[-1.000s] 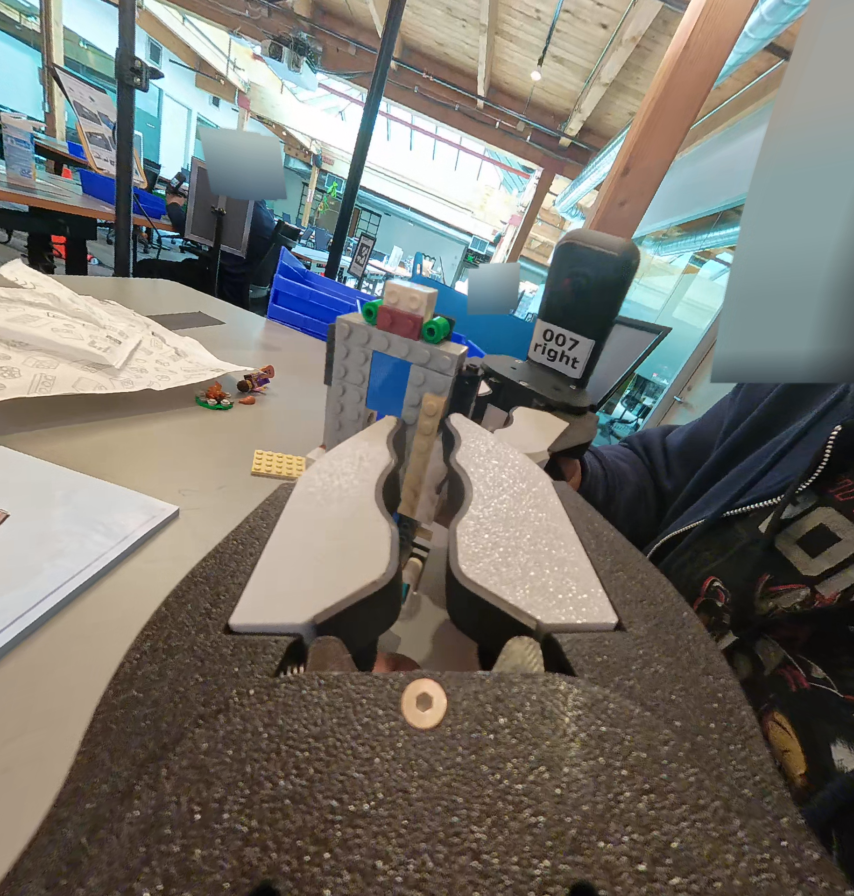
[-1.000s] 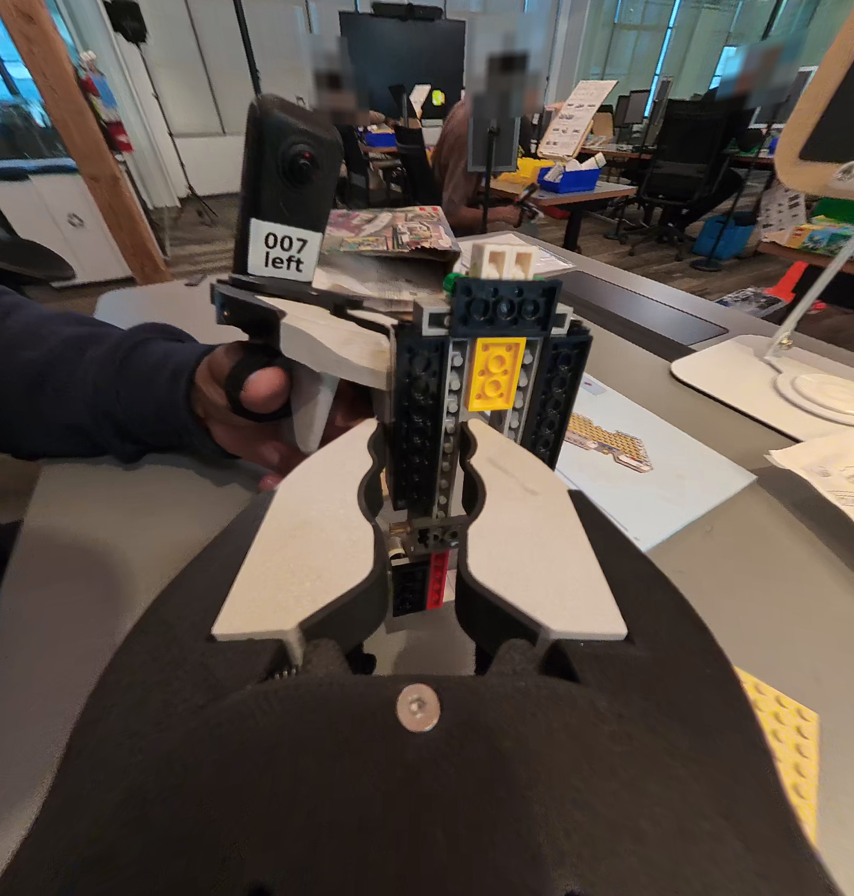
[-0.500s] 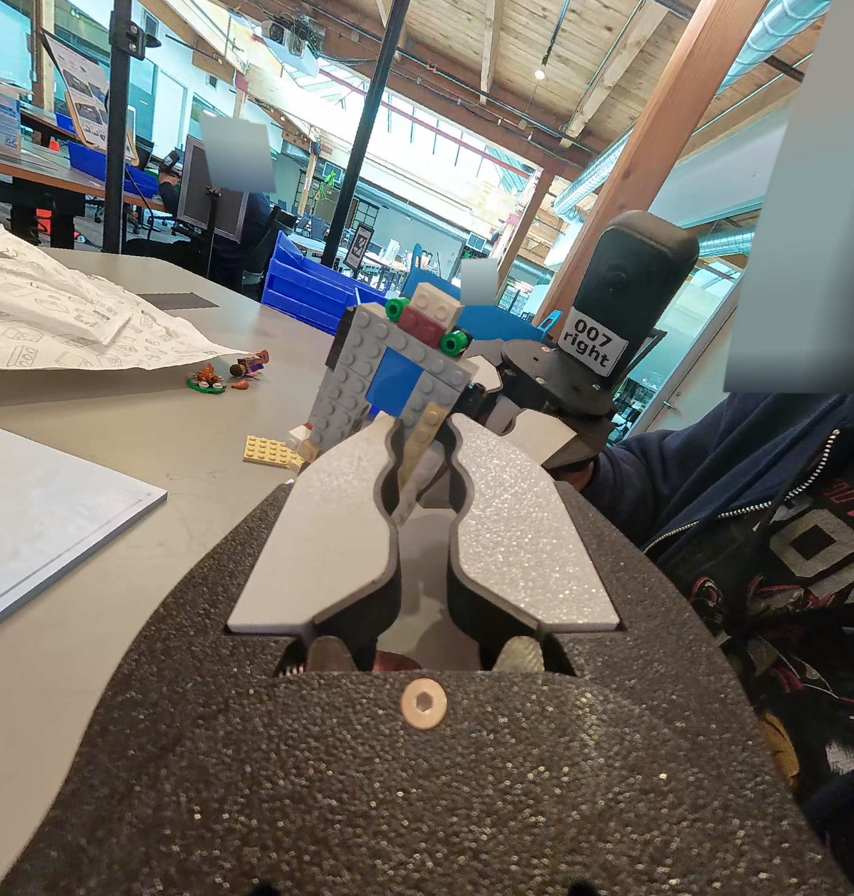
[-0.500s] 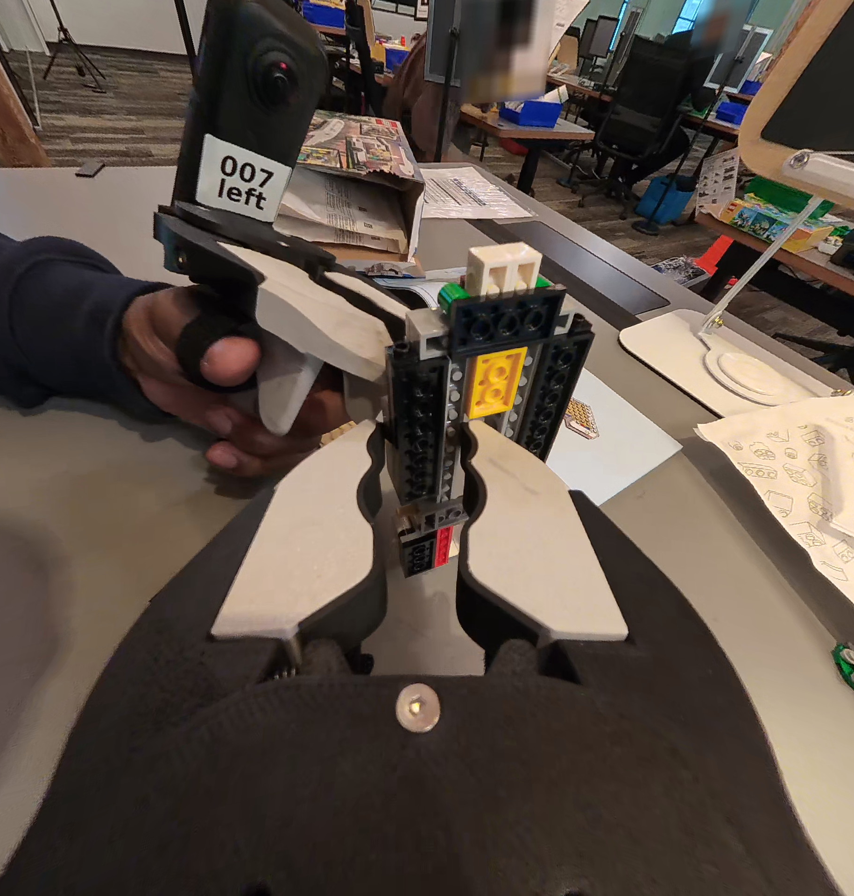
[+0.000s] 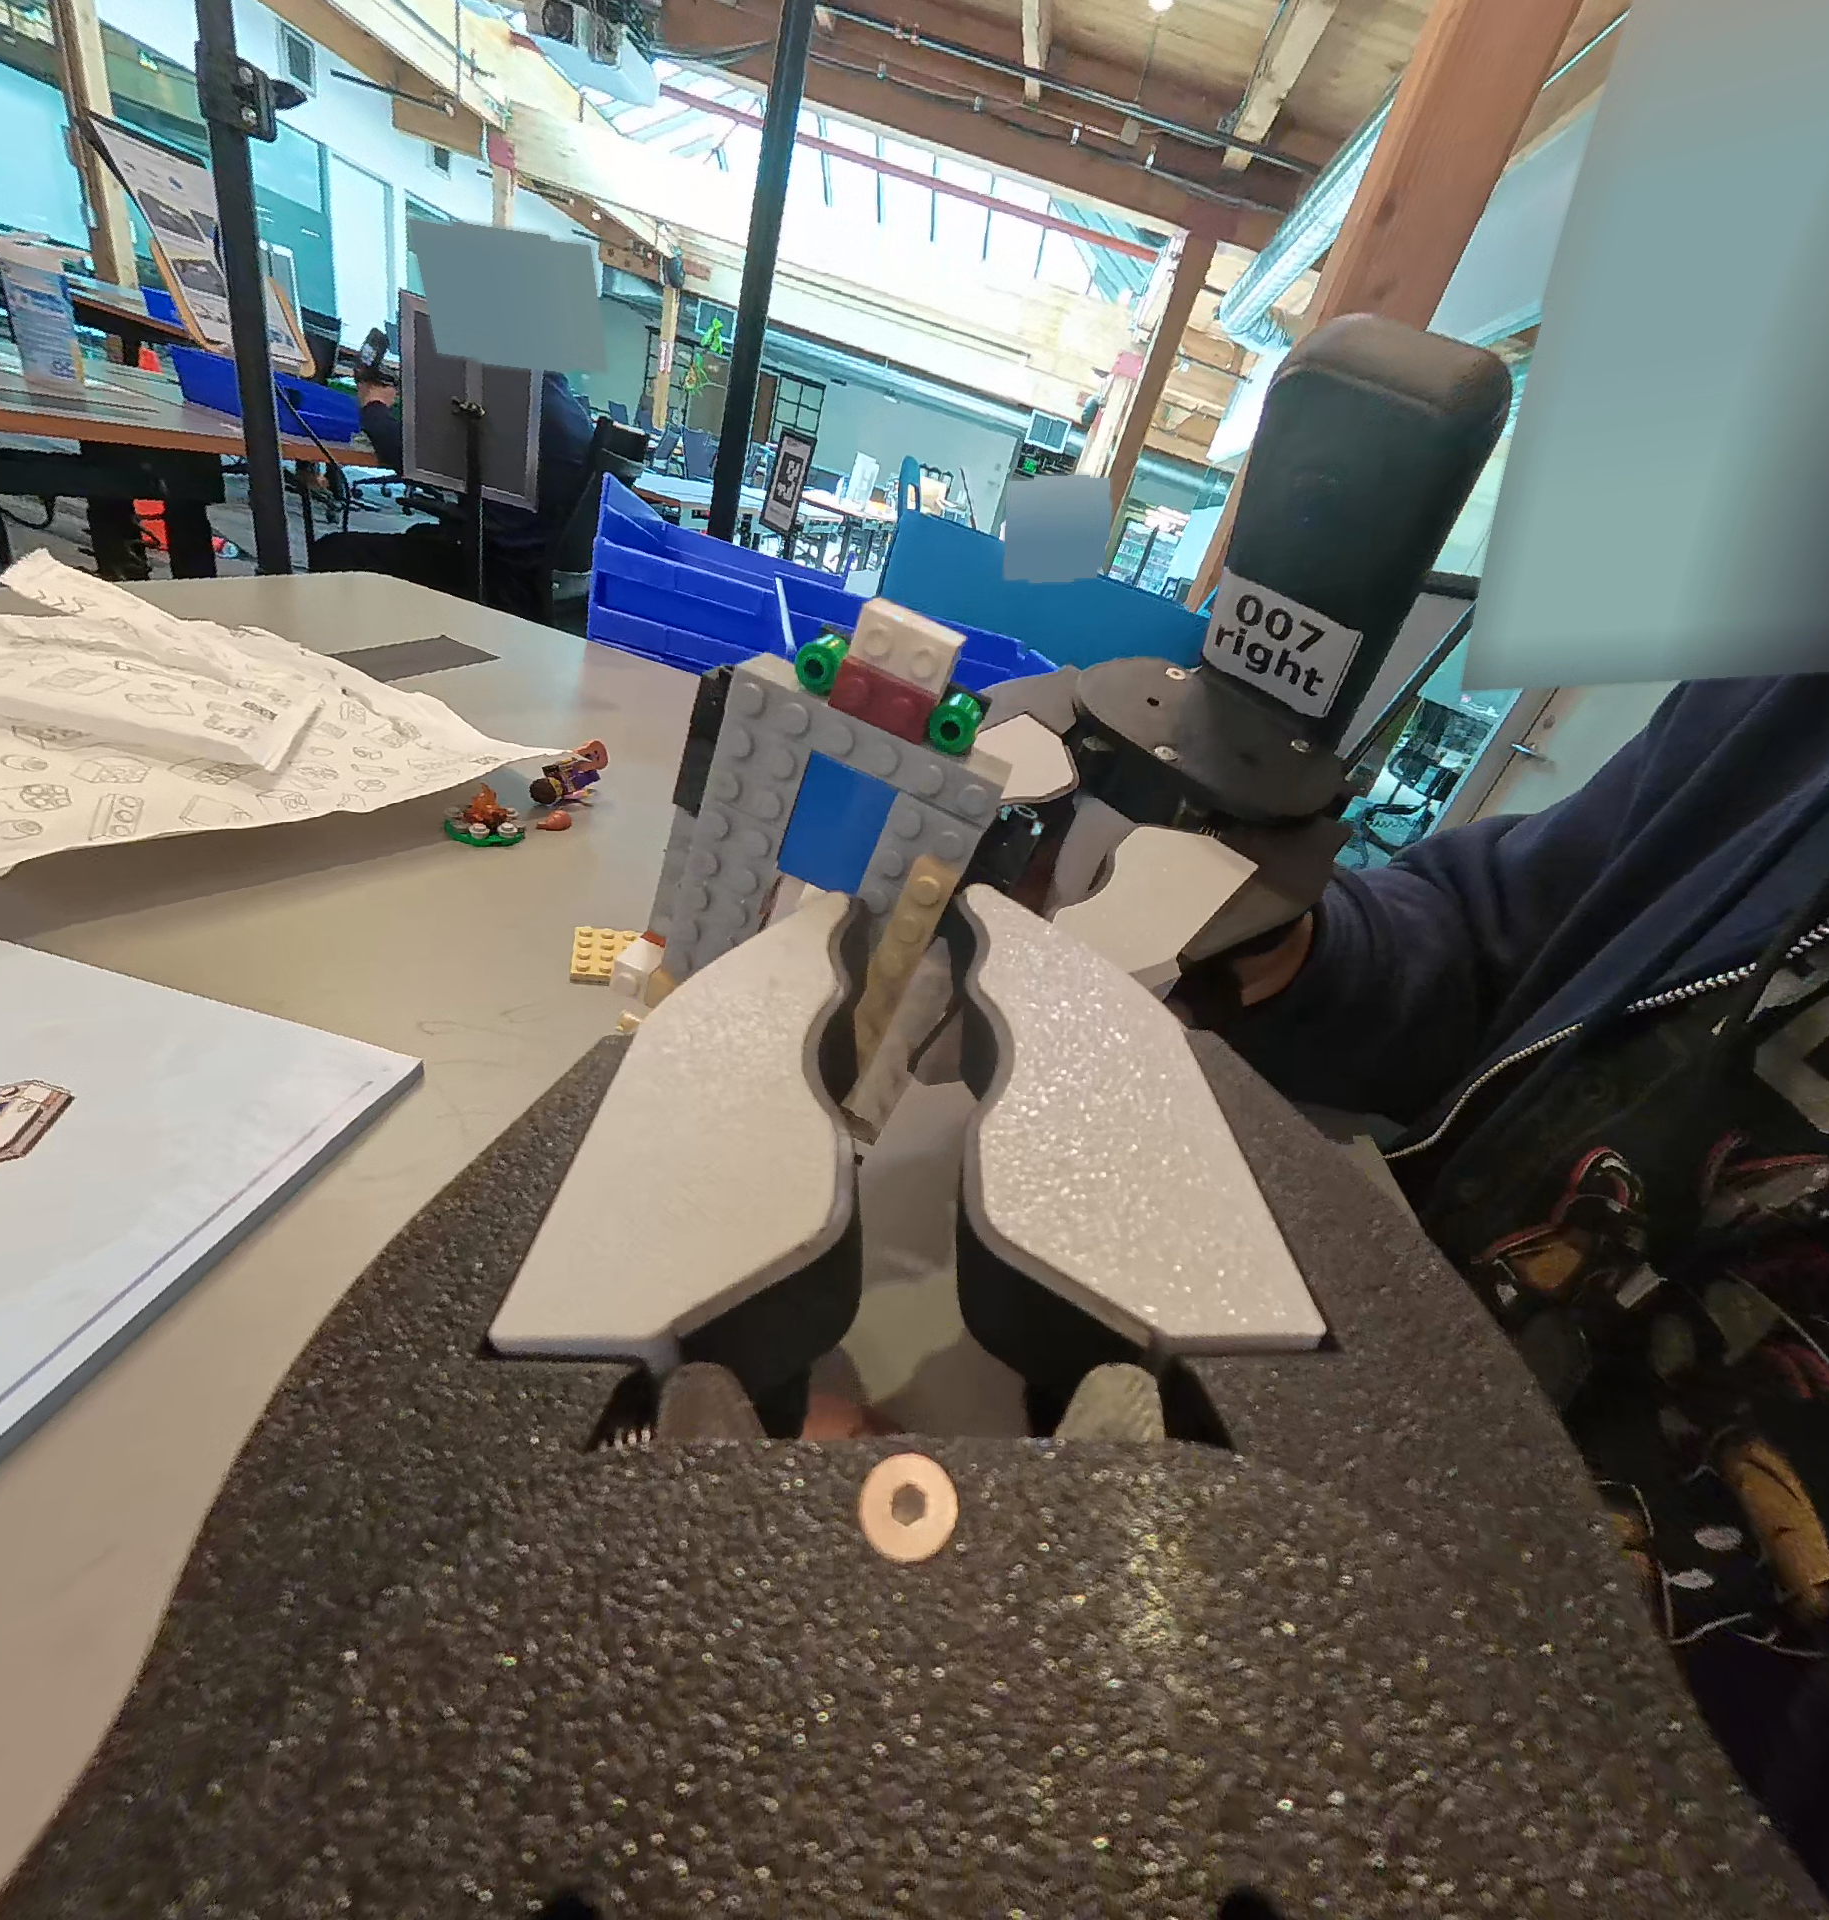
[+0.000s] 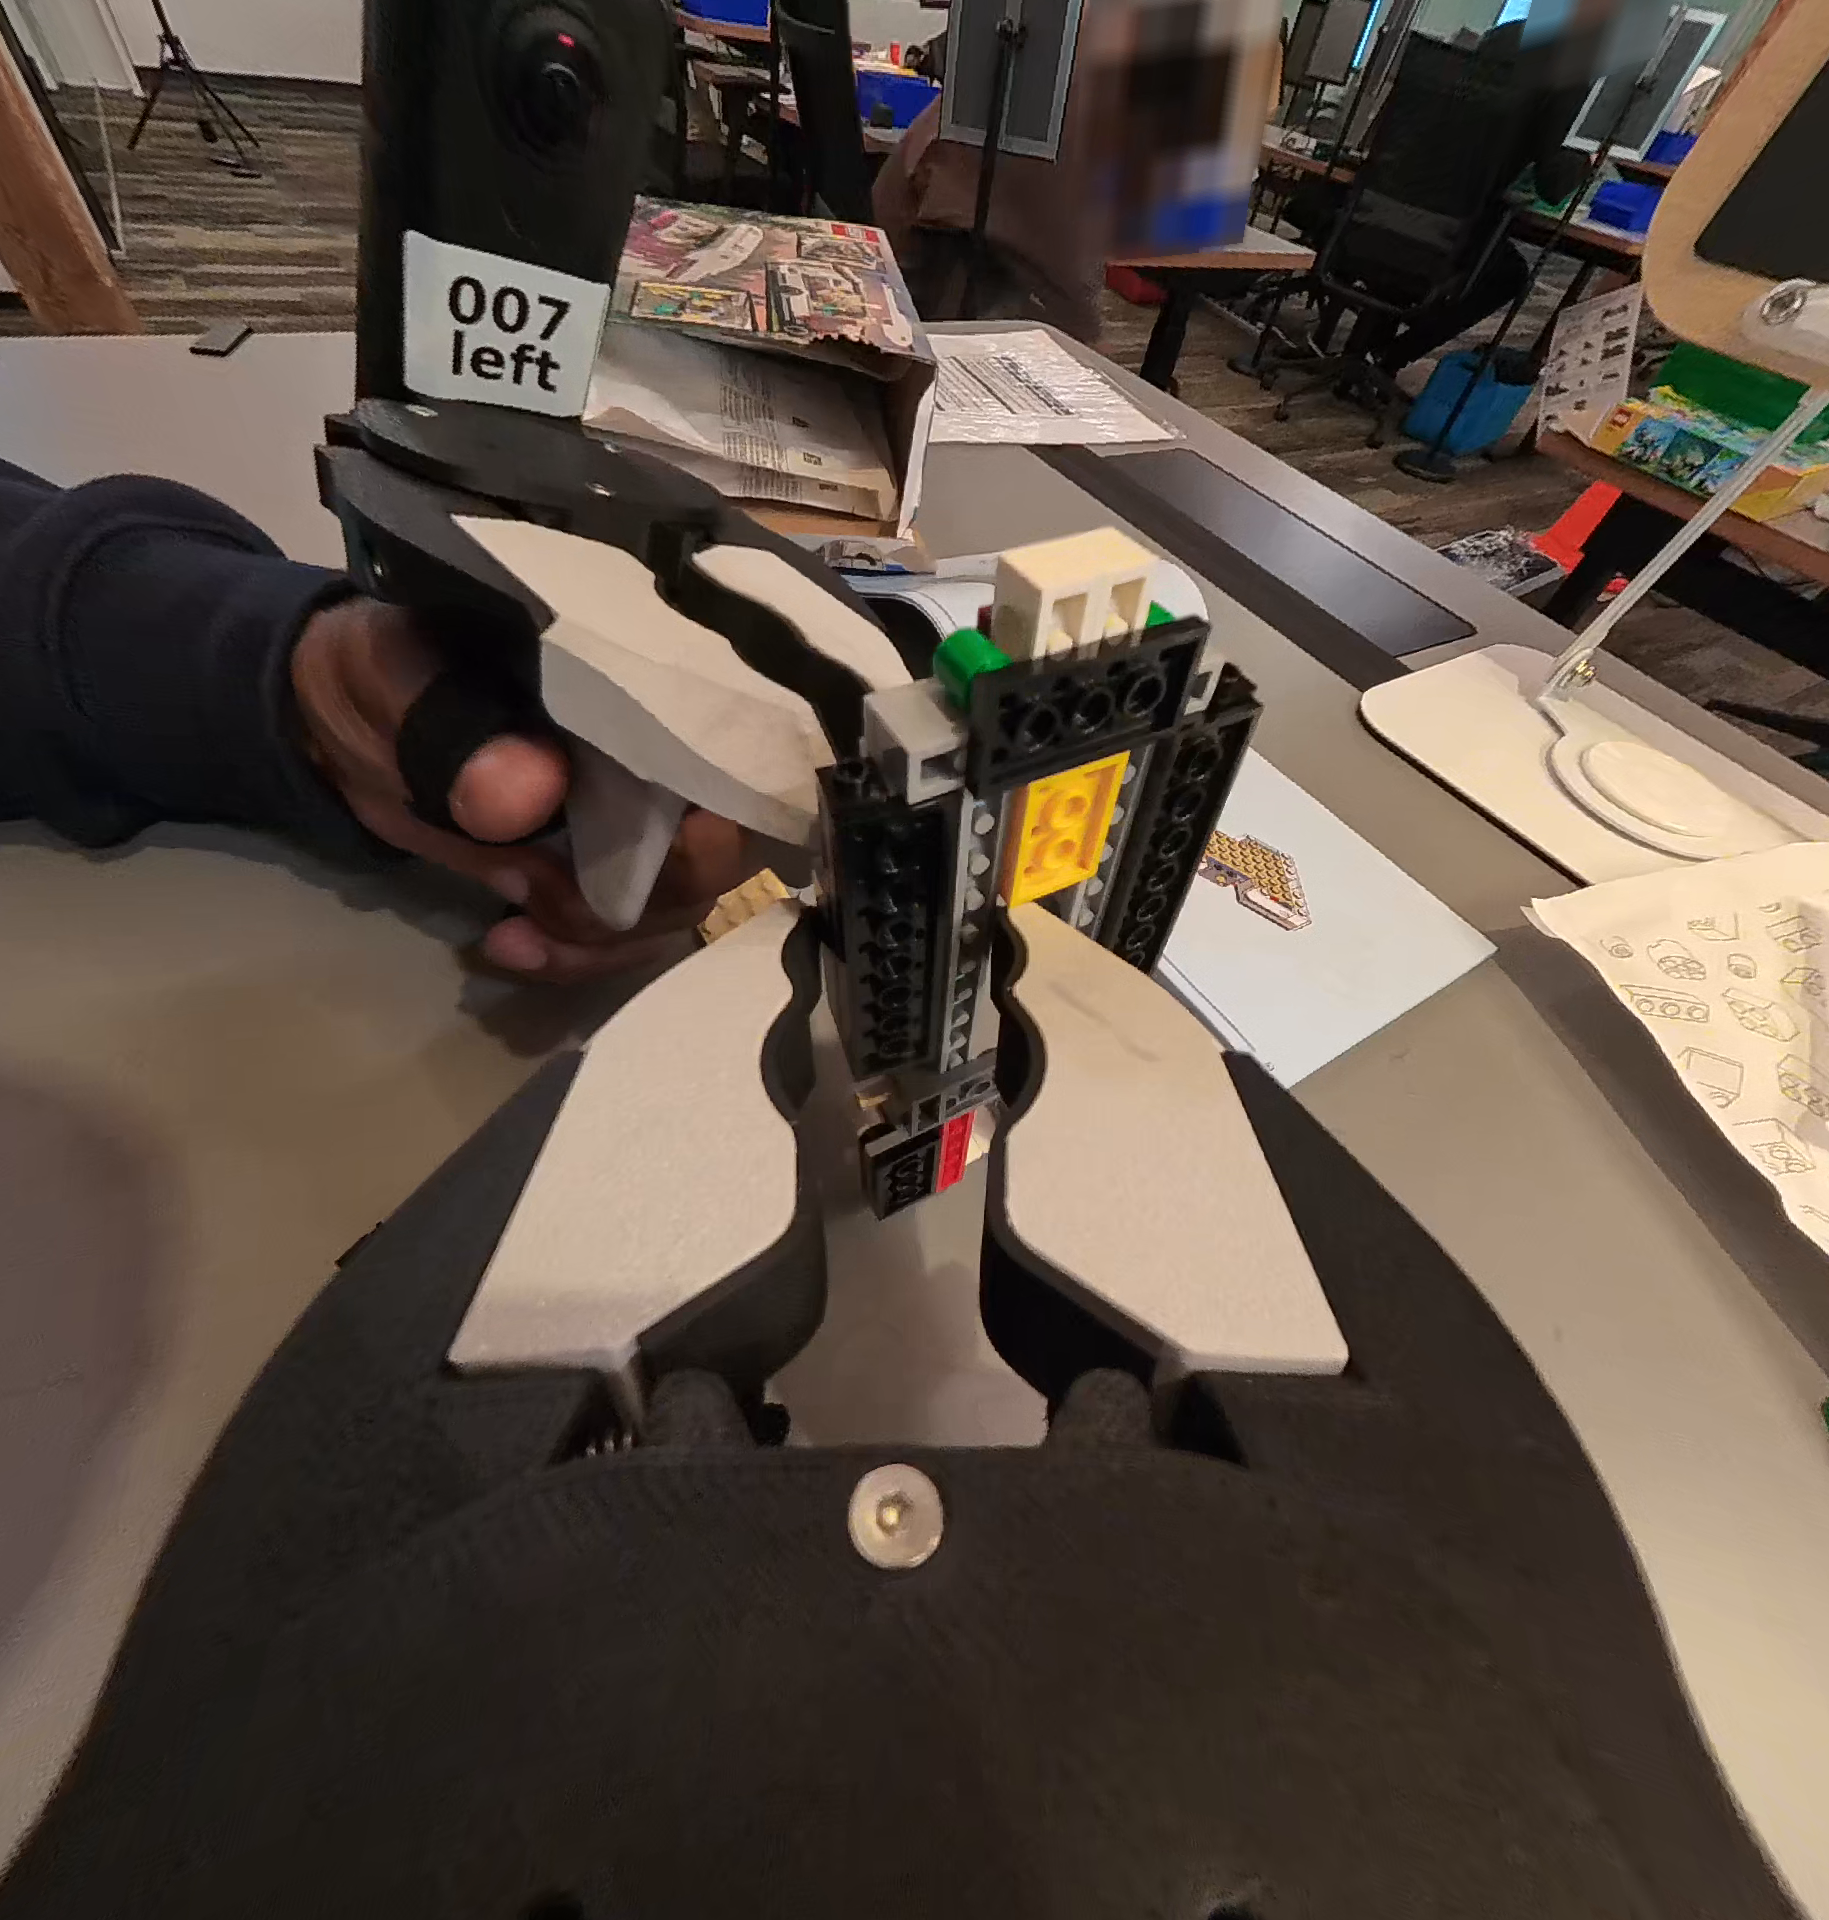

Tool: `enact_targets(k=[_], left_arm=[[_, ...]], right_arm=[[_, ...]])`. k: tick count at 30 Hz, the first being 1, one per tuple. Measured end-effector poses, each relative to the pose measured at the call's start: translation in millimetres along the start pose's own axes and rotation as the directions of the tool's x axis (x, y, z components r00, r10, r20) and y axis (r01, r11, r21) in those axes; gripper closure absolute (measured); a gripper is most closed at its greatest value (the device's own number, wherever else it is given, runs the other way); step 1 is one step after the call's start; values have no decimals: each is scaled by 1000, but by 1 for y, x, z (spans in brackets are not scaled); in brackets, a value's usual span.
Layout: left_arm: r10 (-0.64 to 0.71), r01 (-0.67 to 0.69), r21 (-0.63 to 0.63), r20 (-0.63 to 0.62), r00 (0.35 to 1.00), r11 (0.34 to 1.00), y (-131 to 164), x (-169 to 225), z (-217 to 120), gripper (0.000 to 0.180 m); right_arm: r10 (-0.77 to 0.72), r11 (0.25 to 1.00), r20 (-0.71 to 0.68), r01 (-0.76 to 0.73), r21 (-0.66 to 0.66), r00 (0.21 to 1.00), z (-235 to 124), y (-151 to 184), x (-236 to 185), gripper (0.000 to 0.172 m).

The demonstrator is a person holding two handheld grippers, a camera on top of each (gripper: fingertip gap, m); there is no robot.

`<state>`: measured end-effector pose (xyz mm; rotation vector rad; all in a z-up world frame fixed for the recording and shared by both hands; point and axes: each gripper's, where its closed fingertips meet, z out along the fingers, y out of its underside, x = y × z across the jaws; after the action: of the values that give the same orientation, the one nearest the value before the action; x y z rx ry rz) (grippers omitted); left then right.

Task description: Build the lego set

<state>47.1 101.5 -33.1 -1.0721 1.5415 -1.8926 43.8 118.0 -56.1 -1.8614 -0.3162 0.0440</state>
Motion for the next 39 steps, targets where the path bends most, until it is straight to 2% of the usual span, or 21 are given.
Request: enact_targets(k=[7, 14, 25, 33, 39], left_arm=[[23, -23, 13, 40, 999, 1000, -4, 0, 1, 166], [137, -134, -36, 127, 982, 990, -4, 1, 4, 166], [334, -308, -134, 284, 899, 942, -7, 0, 9, 167], [263, -238, -119, 291, 920, 964, 1, -8, 7, 168], [184, -170, -74, 289, 940, 983, 2, -14, 6, 171]], right_arm=[[12, 1000, -24, -11, 24, 1000, -1, -4, 1, 140], [38, 999, -40, -37, 27, 999, 0, -4, 3, 139], [58, 997, -55, -55, 51, 997, -2, -6, 6, 140], [-14, 999, -113, 8, -53, 994, 3, 5, 11, 140], [3, 995, -122, -15, -98, 993, 7, 11, 12, 137]])
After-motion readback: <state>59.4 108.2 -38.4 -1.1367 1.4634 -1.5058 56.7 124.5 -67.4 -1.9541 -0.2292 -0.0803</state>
